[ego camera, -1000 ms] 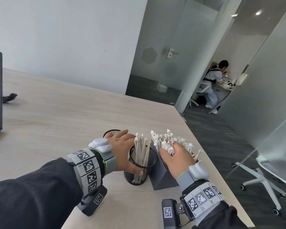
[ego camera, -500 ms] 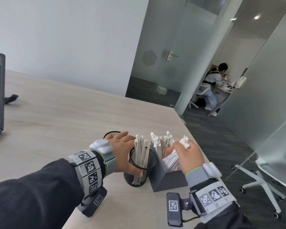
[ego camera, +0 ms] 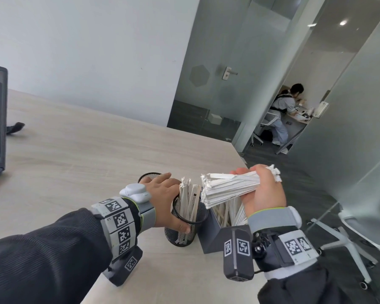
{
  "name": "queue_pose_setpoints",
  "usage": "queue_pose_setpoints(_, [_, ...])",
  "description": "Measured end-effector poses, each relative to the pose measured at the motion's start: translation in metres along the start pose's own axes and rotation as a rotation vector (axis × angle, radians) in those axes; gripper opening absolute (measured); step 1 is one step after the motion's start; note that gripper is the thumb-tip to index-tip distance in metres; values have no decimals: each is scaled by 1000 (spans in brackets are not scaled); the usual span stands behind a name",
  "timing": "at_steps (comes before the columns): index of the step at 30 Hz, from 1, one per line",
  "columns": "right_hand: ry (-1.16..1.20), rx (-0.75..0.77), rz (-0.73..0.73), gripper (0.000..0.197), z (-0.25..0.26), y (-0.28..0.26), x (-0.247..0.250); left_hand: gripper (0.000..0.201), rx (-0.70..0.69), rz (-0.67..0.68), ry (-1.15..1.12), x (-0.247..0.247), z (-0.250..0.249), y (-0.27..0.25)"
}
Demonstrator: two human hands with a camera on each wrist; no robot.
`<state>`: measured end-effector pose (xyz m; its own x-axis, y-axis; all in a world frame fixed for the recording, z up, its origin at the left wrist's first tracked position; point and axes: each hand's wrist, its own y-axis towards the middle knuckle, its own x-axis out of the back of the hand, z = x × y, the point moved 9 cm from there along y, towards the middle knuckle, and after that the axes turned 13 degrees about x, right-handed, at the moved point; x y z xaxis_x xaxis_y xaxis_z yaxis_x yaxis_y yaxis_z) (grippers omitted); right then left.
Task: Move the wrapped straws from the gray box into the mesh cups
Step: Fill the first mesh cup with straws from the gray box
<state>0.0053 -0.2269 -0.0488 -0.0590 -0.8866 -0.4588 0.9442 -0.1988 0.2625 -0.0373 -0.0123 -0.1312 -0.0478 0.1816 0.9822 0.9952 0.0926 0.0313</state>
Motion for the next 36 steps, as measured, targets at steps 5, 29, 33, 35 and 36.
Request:
queue_pose_setpoints(5, [-154,-39,118,11,-33,-11,-12,119,1,18,-1,1,-1,-1])
queue_pose_setpoints(29, [-1071,629,753,39,-29,-41,-50,119,15,-51,1,0,1,2])
queue_pose_setpoints(33, [-1005,678,643,47,-18,-37,-43,119,14,-48,6,1,0,1])
queue_pose_setpoints(35, [-1043,705,709,57,-18,-40,-48,119,18,-45,-1,1,0,1])
queue_pose_setpoints(36, [-1103,685,794,63,-24,-44,-53,119,19,-43,-4,2,0,0])
